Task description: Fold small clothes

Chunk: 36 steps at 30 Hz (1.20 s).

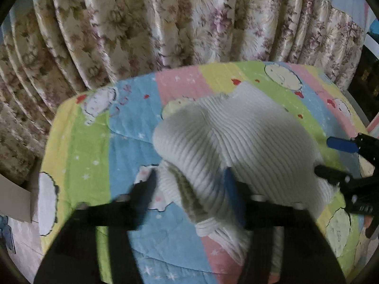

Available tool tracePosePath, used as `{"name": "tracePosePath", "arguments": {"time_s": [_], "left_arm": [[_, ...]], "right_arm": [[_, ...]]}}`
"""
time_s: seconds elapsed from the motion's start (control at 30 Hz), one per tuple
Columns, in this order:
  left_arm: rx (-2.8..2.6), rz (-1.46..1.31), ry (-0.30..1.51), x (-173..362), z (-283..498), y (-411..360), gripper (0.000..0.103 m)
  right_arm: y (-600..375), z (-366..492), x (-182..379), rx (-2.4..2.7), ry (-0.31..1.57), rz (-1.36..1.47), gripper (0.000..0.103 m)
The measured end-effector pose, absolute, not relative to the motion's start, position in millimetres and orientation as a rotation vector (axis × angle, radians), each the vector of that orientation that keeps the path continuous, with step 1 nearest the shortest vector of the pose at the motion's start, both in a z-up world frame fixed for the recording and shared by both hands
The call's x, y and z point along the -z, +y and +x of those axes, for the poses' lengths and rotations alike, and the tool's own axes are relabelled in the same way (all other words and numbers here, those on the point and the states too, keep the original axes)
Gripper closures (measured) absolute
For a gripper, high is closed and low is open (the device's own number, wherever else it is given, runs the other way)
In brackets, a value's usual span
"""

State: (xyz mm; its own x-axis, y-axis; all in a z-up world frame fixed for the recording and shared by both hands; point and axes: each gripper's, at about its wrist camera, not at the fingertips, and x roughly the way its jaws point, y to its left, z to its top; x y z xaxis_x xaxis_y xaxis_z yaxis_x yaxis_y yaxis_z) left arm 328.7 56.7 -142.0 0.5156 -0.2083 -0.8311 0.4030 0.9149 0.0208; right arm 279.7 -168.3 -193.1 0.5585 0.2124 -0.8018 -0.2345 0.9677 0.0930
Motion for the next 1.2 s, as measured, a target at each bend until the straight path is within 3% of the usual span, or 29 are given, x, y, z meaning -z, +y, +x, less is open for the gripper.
{"name": "tracePosePath", "arguments": {"time_s": [0.1, 0.2, 0.4, 0.53, 0.93, 1.2], "left_arm": [[0.364, 0.176, 0.942, 129, 317, 63, 0.024], [0.399, 0.152, 0.978, 128, 298, 60, 0.023], [0.339, 0.275, 1.019, 167, 280, 48, 0.021], [0.331, 0.236, 1.044, 183, 286, 58, 0.01], [0.336, 0.081, 1.056, 159, 287, 75, 0.009], [0.31, -0.015, 1.09, 153, 286, 82, 0.009]], "right_arm": [[-178, 284, 192, -0.238, 0.938, -0.024, 0.034], [-182, 287, 195, -0.232, 0.946, -0.022, 0.034], [-173, 284, 211, -0.226, 0.958, -0.105, 0.029], [-175, 283, 223, -0.205, 0.96, -0.151, 0.023], [-194, 276, 202, -0.299, 0.909, 0.014, 0.022], [-193, 275, 185, -0.308, 0.865, 0.04, 0.012]]}}
